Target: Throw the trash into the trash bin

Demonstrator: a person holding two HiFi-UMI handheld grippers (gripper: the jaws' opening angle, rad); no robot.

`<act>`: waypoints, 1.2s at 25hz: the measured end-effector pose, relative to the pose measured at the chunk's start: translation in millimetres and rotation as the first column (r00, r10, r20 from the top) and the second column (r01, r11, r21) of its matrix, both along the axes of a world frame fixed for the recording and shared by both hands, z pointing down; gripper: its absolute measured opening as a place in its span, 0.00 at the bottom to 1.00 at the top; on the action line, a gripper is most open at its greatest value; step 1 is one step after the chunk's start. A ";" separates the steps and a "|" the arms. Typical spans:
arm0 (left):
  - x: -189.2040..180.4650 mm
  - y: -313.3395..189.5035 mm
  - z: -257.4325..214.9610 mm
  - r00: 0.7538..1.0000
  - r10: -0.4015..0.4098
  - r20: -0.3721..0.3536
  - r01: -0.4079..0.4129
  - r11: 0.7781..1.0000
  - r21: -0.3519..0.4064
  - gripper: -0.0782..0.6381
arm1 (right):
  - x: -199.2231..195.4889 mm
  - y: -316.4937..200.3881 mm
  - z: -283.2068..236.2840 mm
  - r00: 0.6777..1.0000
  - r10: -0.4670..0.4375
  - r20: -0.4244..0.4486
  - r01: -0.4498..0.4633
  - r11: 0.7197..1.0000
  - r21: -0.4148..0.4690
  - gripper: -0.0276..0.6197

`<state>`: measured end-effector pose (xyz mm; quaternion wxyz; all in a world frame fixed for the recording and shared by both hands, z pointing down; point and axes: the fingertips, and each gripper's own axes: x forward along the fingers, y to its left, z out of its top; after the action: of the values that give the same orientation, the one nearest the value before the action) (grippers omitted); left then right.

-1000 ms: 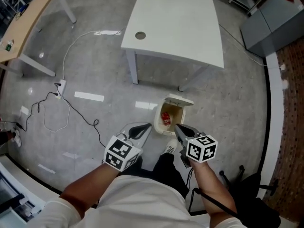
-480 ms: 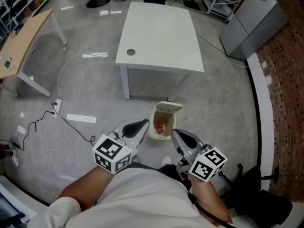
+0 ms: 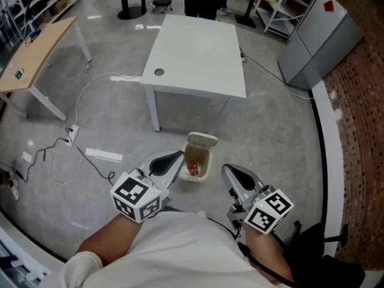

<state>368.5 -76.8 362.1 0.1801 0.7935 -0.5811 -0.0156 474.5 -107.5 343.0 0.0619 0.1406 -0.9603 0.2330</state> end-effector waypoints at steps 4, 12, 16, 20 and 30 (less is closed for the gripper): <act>30.4 0.8 -5.8 1.000 -0.017 0.009 0.016 1.000 0.011 0.12 | 27.7 -1.5 -1.2 1.000 -0.007 -0.002 0.007 1.000 0.030 0.05; 82.3 10.9 7.1 0.998 -0.057 -0.010 0.057 0.998 -0.042 0.12 | 87.9 0.1 19.2 0.999 -0.001 -0.035 0.002 0.999 0.032 0.05; 102.8 14.8 6.8 0.999 -0.049 -0.004 0.049 0.998 -0.046 0.12 | 98.6 0.0 30.5 0.999 -0.019 -0.042 0.020 1.000 0.015 0.05; 109.7 14.6 10.4 1.000 -0.009 0.006 0.009 0.998 -0.057 0.12 | 98.3 -7.0 34.7 0.999 0.005 -0.038 -0.005 1.000 0.002 0.05; 65.3 11.7 -1.9 0.997 0.058 0.057 -0.055 0.997 -0.048 0.12 | 67.3 2.3 27.7 0.993 0.120 -0.019 -0.120 0.993 0.010 0.05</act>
<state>433.8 -65.2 360.2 0.1815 0.8054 -0.5637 0.0261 541.8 -105.1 370.7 0.0569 0.2006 -0.9505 0.2306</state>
